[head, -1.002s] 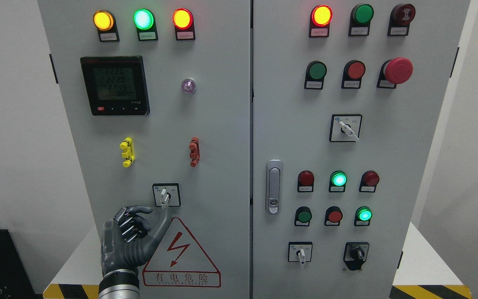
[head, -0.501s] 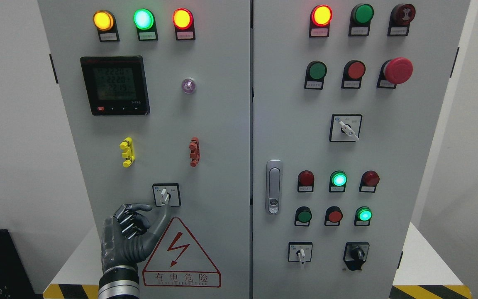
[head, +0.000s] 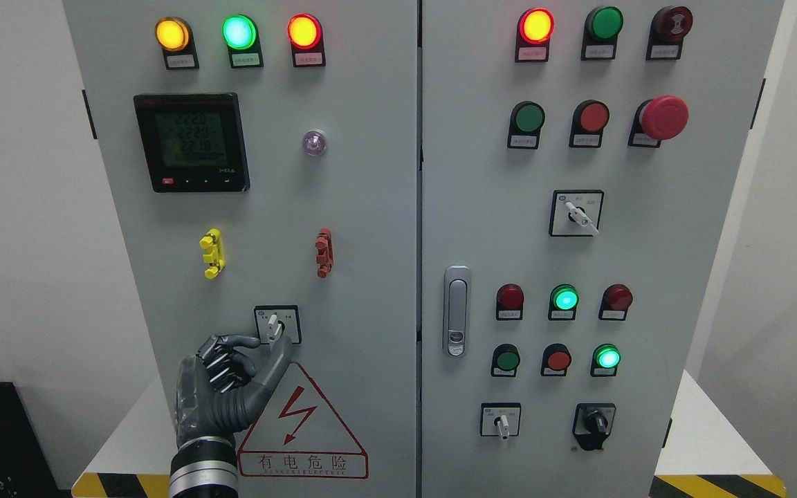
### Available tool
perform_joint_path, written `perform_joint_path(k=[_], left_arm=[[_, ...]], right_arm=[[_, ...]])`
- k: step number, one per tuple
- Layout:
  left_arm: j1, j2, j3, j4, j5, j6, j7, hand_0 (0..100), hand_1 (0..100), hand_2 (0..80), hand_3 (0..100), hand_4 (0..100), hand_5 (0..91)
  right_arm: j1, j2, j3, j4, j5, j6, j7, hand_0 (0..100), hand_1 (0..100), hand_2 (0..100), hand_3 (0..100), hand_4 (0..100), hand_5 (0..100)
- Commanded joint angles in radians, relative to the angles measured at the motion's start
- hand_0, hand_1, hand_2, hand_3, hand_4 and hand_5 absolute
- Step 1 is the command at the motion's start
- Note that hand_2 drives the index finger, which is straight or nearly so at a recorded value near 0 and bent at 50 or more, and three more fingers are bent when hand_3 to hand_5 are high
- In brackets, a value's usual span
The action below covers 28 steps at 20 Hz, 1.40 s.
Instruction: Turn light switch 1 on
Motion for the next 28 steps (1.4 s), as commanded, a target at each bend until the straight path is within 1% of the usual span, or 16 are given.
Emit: perform_joint_path(k=[1,13,16,28], left_arm=[[-0.004,-0.003,-0.02,0.002,-0.009,0.005,-0.001,0,78,57.9,93,92,84.6],[-0.008,-0.003,-0.014,0.005,-0.014,0.014,-0.001,0,77,58.4,93,93,84.7],[-0.011,-0.003,-0.017,0.005,-0.012,0.038,-0.001,1,77,58.8,93,93,84.8],[-0.021,-0.004,-0.019,0.007,-0.014,0.04,-0.001,3,77,59.3,94,93,84.9]], right_arm=[[0.0,0.0,0.0,0.0,-0.025,0.0,0.0,0,0,0,0,0,0],[0.0,0.0,0.0,0.0,-0.025,0.0,0.0,0,0,0,0,0,0],[0.0,0.0,0.0,0.0,-0.025,0.0,0.0,0,0,0,0,0,0],[0.0,0.0,0.0,0.0,-0.025,0.0,0.0,0,0,0,0,0,0]])
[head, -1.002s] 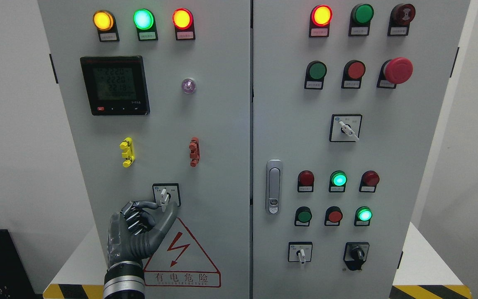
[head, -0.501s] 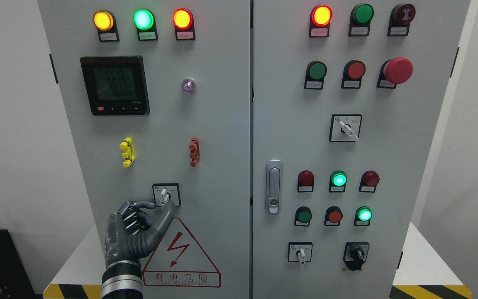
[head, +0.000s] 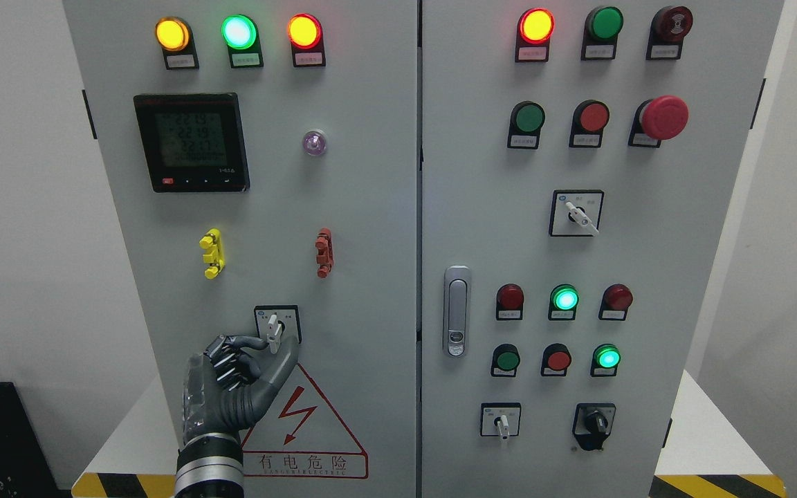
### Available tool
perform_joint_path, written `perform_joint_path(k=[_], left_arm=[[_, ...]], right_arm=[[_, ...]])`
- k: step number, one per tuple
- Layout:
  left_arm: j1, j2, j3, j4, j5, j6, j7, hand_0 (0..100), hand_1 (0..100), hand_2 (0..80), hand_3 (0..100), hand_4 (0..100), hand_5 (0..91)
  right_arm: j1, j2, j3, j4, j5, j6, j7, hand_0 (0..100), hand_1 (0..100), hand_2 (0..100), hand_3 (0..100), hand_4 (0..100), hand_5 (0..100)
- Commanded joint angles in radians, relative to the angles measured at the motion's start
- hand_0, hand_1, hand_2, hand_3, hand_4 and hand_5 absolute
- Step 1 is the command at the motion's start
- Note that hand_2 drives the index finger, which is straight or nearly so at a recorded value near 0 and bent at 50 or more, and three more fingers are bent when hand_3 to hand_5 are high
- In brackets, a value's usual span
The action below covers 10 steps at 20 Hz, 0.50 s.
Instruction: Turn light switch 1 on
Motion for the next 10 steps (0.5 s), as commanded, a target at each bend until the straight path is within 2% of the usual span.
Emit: perform_joint_path(k=[1,10], left_arm=[[-0.005,-0.002,-0.008,0.002,-0.001,0.0,0.0,3,77,59.3,94,93,84.9],[-0.011,-0.002,-0.005,0.003,-0.006,0.016,0.002,4,75,59.4,94,94,85.1]], right_arm=[[0.0,0.0,0.0,0.0,-0.025,0.001,0.0,0,0,0,0,0,0],[0.0,0.0,0.0,0.0,-0.025,0.001,0.0,0,0,0,0,0,0]])
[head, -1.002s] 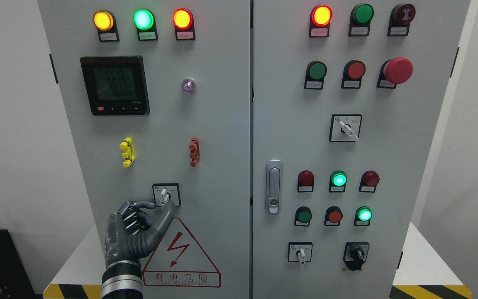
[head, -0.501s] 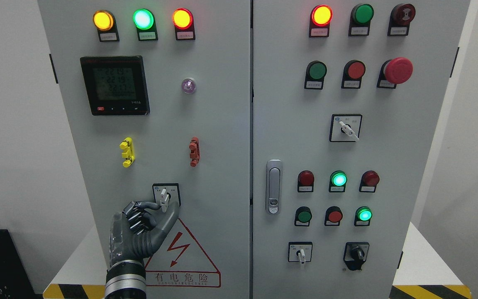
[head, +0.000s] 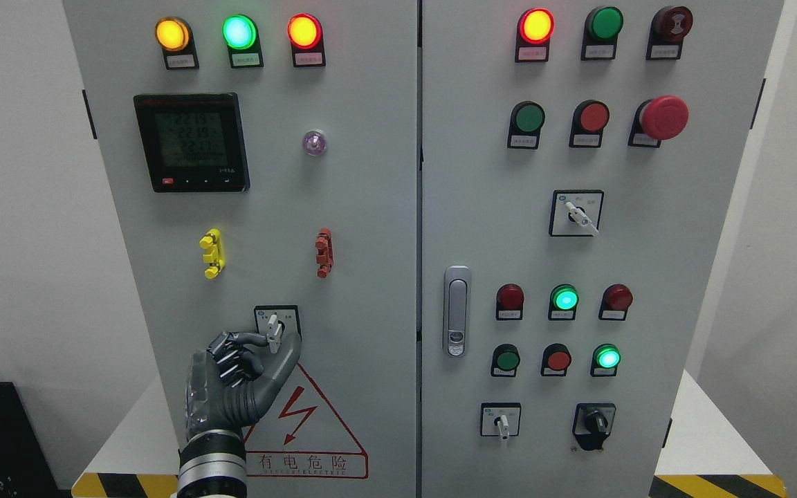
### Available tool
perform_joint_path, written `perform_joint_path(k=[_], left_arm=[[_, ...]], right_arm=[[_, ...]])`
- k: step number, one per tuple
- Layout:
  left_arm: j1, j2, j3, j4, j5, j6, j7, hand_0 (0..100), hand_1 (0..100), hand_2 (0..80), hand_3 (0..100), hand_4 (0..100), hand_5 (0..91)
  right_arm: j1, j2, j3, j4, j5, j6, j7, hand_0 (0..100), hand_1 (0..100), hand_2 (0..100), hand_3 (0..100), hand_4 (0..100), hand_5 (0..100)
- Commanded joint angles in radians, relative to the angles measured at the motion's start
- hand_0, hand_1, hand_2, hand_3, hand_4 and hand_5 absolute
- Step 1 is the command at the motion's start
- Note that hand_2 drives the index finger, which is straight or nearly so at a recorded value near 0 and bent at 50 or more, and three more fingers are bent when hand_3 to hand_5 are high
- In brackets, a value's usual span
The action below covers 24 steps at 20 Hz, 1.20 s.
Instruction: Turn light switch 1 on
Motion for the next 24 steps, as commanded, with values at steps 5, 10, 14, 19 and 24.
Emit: perform_joint_path(k=[5,10,14,19,24], left_arm=[[-0.011,-0.001,-0.005,0.003,-0.006,0.01,0.004,5,75,59.6,94,95,85.3],[-0.011,-0.001,-0.005,0.003,-0.006,0.025,0.004,6,74,59.9,94,95,85.4],[-0.011,-0.001,-0.006,0.003,-0.004,0.025,0.004,7,75,60.1,94,95,85.4],[-0.012,-0.001,-0.01,0.003,-0.003,0.025,0.004,8,75,60.1,94,95,85.4],[-0.012,-0.001,-0.01,0.003,-0.004,0.025,0.004,8,75,60.2,95,95,85.4]], right_arm=[[0.0,0.0,0.0,0.0,-0.025,0.001,0.0,0,0,0,0,0,0],[0.0,0.0,0.0,0.0,-0.025,0.001,0.0,0,0,0,0,0,0],[0.0,0.0,0.0,0.0,-0.025,0.001,0.0,0,0,0,0,0,0],[0.0,0.0,0.0,0.0,-0.025,0.001,0.0,0,0,0,0,0,0],[0.0,0.0,0.0,0.0,-0.025,0.001,0.0,0,0,0,0,0,0]])
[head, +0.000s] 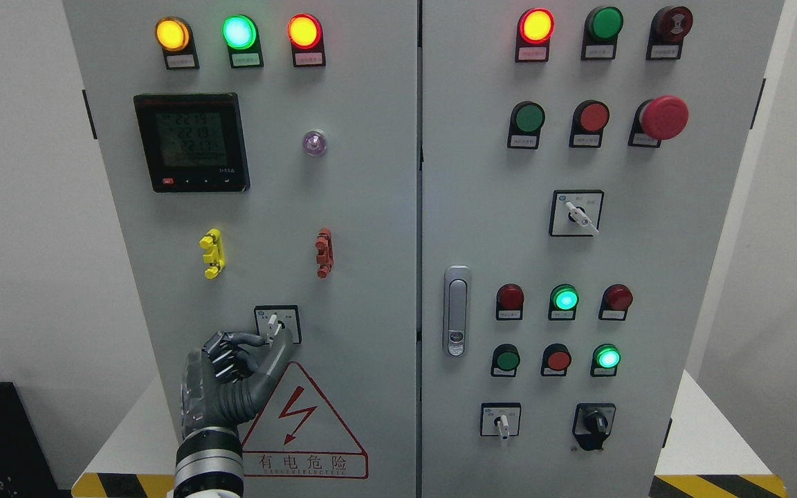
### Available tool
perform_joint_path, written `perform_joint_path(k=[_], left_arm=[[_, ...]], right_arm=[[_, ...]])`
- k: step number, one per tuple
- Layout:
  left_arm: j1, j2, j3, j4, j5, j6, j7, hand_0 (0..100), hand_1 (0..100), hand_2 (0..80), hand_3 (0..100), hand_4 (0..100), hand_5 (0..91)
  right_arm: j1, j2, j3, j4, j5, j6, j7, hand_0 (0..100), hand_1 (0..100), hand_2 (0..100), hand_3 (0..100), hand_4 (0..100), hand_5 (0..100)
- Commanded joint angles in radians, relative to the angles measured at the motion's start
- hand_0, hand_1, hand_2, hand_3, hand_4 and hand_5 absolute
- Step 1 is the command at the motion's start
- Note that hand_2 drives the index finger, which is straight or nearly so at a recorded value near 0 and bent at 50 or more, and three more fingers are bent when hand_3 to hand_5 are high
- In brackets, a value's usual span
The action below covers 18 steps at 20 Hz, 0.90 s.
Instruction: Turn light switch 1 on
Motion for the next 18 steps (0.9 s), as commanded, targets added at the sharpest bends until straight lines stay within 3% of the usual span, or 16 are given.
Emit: perform_joint_path(k=[1,18], left_arm=[[-0.001,0.0,-0.012,0.001,0.0,0.0,0.0,8,75,60.2,94,95,85.4],[-0.005,0.0,-0.012,0.001,-0.002,0.011,0.0,10,74,60.8,95,95,85.6]], right_arm=[[0.0,0.0,0.0,0.0,-0.025,0.001,0.0,0,0,0,0,0,0],[0.0,0.0,0.0,0.0,-0.025,-0.001,0.0,0,0,0,0,0,0]])
